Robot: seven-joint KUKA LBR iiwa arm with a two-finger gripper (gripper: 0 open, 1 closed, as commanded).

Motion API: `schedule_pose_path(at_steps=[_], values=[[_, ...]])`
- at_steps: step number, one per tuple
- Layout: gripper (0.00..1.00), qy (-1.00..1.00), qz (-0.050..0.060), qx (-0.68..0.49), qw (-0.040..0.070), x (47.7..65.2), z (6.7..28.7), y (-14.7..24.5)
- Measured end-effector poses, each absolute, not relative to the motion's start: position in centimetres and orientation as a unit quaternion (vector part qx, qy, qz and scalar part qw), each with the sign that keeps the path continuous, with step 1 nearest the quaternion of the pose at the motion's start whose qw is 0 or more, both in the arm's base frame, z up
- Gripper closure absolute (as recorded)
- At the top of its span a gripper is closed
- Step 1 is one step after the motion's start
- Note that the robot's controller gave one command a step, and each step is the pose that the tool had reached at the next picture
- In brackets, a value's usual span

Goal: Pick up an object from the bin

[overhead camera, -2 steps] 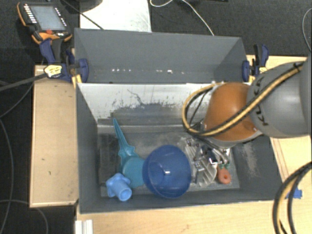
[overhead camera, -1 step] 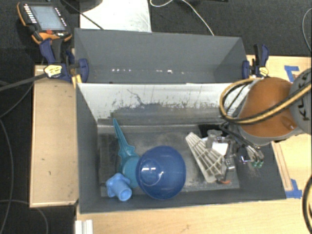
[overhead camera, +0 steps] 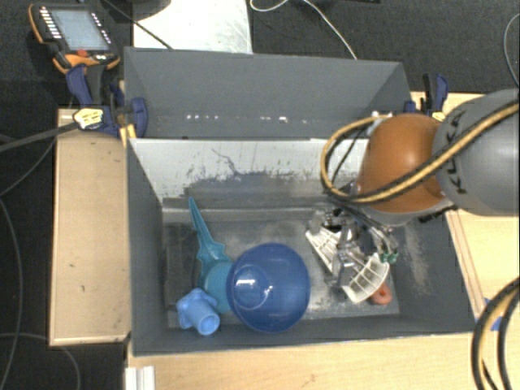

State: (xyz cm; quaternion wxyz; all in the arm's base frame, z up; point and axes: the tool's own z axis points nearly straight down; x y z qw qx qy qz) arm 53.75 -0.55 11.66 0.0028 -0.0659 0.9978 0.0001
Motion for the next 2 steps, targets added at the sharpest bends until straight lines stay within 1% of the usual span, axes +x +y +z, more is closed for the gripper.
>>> schedule_pose_path(at_steps=[1, 2], values=[[0.0, 0.993, 0.001, -0.121, 0.002, 54.2, 9.5, -6.6], [0.0, 0.996, 0.0, -0.094, 0.004, 56.3, 13.1, -0.4]])
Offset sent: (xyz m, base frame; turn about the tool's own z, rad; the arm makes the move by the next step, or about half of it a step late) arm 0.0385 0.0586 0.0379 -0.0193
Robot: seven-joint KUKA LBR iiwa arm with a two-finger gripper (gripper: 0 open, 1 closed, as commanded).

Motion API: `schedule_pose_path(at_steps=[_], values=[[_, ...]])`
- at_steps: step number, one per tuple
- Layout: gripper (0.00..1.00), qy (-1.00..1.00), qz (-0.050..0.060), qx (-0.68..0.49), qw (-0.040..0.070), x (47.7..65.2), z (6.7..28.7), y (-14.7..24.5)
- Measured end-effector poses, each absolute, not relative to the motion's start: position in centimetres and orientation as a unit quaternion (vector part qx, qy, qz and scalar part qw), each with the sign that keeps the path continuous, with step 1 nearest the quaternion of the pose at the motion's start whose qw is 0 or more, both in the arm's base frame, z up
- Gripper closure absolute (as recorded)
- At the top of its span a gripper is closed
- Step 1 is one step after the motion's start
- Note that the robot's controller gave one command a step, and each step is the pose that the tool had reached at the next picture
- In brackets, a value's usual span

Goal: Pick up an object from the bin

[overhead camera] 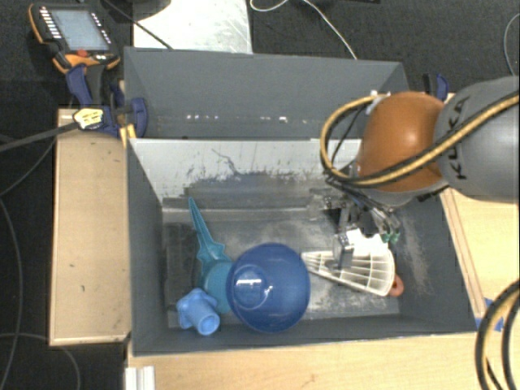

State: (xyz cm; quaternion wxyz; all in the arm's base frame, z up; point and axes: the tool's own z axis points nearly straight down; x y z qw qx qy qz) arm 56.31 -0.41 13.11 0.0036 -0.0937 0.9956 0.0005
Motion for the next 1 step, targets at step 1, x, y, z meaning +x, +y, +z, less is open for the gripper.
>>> schedule_pose_path(at_steps=[1], values=[[0.0, 0.985, 0.0, -0.17, 0.004, 53.48, 10.97, -5.72]])
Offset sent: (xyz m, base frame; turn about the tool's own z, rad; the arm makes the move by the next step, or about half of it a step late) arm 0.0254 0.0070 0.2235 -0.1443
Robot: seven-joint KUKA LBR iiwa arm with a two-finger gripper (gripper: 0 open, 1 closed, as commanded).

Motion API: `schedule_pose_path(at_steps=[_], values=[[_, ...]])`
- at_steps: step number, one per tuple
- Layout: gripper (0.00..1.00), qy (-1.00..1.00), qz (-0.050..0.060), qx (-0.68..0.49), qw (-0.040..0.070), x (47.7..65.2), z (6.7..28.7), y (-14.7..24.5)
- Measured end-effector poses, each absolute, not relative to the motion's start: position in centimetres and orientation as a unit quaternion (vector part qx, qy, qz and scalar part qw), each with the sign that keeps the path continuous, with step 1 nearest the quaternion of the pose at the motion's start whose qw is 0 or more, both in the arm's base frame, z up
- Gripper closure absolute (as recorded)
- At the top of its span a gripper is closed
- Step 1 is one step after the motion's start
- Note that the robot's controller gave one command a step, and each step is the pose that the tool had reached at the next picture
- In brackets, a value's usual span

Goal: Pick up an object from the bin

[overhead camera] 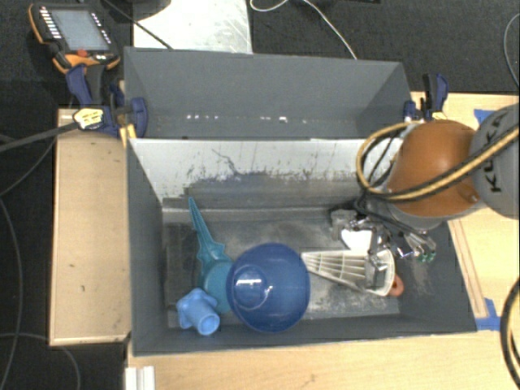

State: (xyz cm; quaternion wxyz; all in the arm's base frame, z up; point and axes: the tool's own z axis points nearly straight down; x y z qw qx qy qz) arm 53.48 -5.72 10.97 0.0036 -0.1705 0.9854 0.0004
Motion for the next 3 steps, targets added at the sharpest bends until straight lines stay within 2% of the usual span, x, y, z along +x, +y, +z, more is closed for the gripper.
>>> schedule_pose_path(at_steps=[1, 2, 3], values=[[0.0, 0.984, 0.001, -0.18, 0.003, 55.1, 18.9, -4.9], [0.0, 0.94, -0.002, -0.342, 0.007, 52.3, 12.5, -7.7], [0.0, 0.912, 0.0, -0.41, 0.003, 50.6, 7.1, -7.1]])
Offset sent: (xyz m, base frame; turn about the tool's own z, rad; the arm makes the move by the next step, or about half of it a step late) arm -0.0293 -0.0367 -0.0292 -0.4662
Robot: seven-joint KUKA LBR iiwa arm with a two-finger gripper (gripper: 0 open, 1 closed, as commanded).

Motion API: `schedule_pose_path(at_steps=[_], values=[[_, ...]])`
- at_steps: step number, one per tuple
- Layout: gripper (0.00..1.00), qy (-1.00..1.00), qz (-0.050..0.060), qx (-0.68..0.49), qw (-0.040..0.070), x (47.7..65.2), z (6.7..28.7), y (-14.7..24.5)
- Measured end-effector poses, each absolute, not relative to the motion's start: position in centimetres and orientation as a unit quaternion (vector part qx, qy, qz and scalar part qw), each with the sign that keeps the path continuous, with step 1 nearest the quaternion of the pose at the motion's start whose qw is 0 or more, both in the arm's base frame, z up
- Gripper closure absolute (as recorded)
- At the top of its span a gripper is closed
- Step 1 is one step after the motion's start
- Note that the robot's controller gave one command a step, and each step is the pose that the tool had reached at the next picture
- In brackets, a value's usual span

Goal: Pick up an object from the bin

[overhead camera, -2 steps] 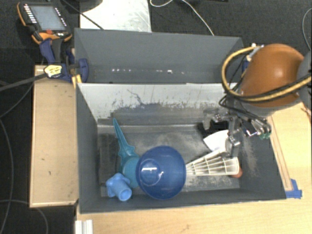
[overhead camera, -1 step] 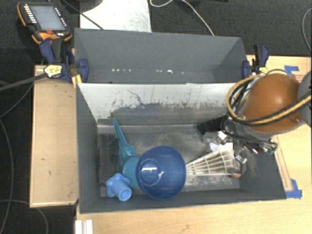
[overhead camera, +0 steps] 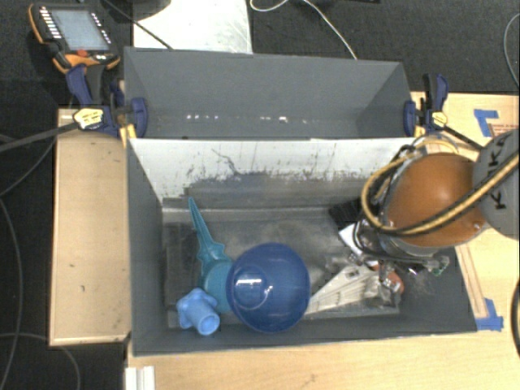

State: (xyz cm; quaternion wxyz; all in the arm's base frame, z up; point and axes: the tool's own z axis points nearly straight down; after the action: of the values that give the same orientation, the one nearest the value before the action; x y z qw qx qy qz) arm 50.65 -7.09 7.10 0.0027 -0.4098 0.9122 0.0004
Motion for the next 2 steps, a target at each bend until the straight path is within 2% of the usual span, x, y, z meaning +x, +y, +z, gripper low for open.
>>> schedule_pose_path(at_steps=[1, 2], values=[[0.0, 0.911, -0.002, -0.413, 0.008, 51.8, 8.0, -5.5], [0.0, 0.91, 0.001, -0.414, 0.003, 49.5, 17.3, -6.1]])
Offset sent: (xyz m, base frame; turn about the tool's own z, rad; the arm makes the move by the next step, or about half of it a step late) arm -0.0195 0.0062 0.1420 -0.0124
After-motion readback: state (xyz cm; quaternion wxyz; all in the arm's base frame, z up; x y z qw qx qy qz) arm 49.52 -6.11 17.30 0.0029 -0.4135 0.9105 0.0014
